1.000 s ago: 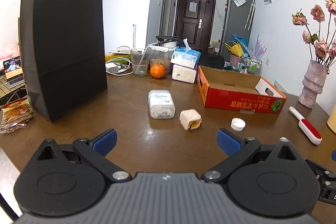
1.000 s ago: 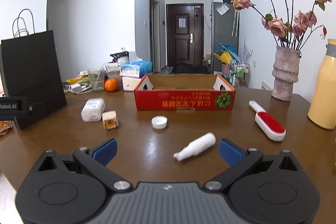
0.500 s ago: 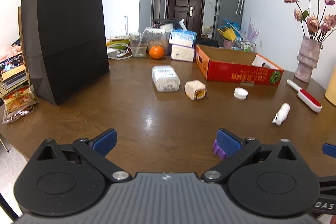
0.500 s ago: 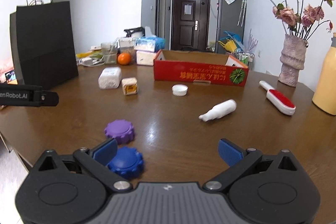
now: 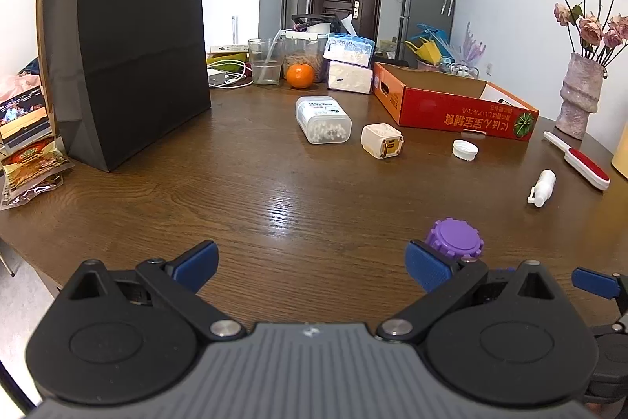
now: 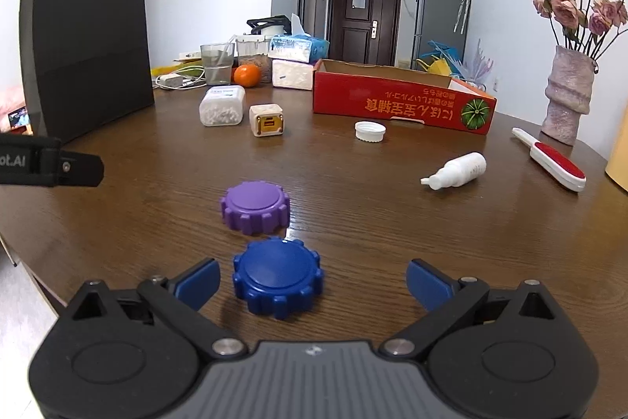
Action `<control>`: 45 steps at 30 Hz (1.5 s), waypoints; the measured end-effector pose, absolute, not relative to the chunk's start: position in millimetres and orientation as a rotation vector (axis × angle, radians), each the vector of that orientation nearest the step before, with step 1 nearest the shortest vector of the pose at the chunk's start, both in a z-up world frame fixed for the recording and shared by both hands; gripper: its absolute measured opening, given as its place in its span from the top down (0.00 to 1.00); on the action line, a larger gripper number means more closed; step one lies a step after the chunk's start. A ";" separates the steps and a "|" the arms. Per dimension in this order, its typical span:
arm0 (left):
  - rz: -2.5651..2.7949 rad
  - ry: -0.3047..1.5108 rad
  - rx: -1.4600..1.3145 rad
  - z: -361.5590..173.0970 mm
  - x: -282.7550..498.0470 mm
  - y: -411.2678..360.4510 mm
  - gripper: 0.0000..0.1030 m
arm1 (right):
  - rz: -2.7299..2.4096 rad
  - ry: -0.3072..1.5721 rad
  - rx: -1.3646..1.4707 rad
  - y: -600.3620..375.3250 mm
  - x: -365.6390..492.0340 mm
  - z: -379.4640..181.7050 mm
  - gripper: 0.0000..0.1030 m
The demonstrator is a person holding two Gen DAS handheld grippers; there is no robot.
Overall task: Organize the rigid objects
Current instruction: 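Move the right tool to the blue gear cap and close on it, then grasp the purple gear cap with the left tool while the right tool holds the blue cap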
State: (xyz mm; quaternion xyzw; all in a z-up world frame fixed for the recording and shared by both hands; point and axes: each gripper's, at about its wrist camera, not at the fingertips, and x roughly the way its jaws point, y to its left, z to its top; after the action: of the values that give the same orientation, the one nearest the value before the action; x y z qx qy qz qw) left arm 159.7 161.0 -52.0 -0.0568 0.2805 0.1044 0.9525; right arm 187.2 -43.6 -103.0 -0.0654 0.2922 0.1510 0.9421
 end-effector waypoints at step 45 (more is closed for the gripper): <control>0.090 0.669 -0.101 -85.9 241.2 75.1 0.00 | 0.147 0.509 -0.041 -136.5 234.2 -91.4 0.50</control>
State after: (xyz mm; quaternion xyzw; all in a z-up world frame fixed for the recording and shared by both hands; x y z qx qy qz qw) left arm 241.2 75.1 -85.9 -0.0497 0.3282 0.0441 0.9423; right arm 234.2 -136.5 -91.4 -0.0202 0.2516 0.0727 0.9649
